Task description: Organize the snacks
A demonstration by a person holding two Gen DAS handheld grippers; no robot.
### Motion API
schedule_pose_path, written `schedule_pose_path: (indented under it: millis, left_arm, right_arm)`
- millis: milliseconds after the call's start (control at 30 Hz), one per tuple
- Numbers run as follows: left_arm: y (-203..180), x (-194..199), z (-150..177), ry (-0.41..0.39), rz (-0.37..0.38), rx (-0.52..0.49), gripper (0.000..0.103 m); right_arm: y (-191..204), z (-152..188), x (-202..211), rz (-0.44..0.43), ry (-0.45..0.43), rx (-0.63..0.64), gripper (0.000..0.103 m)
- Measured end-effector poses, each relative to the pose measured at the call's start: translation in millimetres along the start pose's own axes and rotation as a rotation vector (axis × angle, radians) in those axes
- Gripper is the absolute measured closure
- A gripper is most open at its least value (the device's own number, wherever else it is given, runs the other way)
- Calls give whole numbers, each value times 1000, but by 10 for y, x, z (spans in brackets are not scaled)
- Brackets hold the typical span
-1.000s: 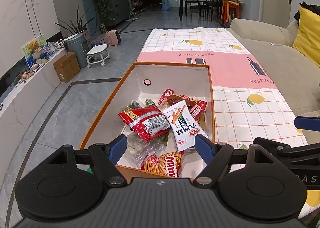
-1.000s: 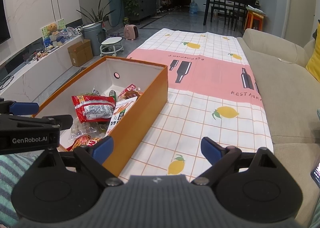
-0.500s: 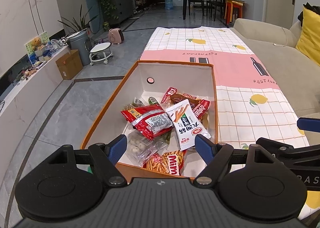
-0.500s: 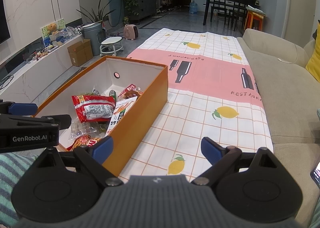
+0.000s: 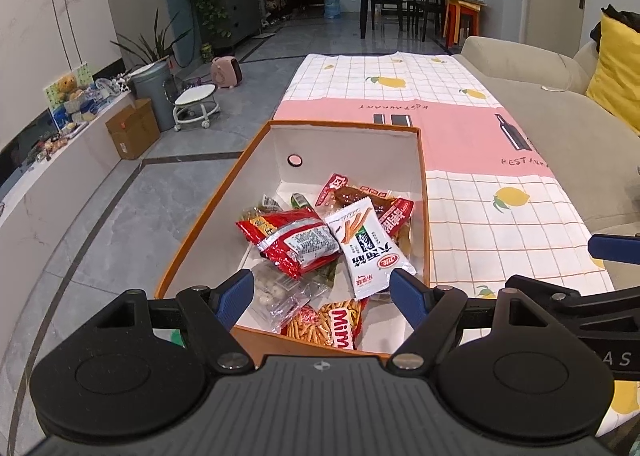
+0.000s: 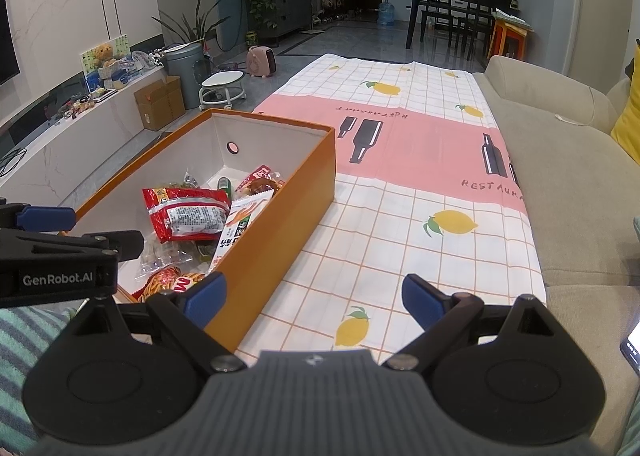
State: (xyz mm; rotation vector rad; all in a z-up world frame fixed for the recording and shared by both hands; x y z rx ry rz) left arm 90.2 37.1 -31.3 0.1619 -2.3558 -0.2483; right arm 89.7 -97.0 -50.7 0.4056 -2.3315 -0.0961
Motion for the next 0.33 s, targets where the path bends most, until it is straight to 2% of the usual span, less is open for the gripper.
schedule_pose_path:
  millis: [333]
  left_arm:
    - [23, 27, -44, -24, 1, 9, 12]
  right_arm:
    - [-6, -11, 3, 5, -2, -1, 12]
Point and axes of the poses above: each gripper's, at about its wrist camera, not at the fingertips, and x roughly against the way its jaws point, y to its left, z to its underside, the point moved 6 cm from there along -x, roughly the way its jaws point, and after that the axes turned 10 degrees about -z, right-handed, at the moved point
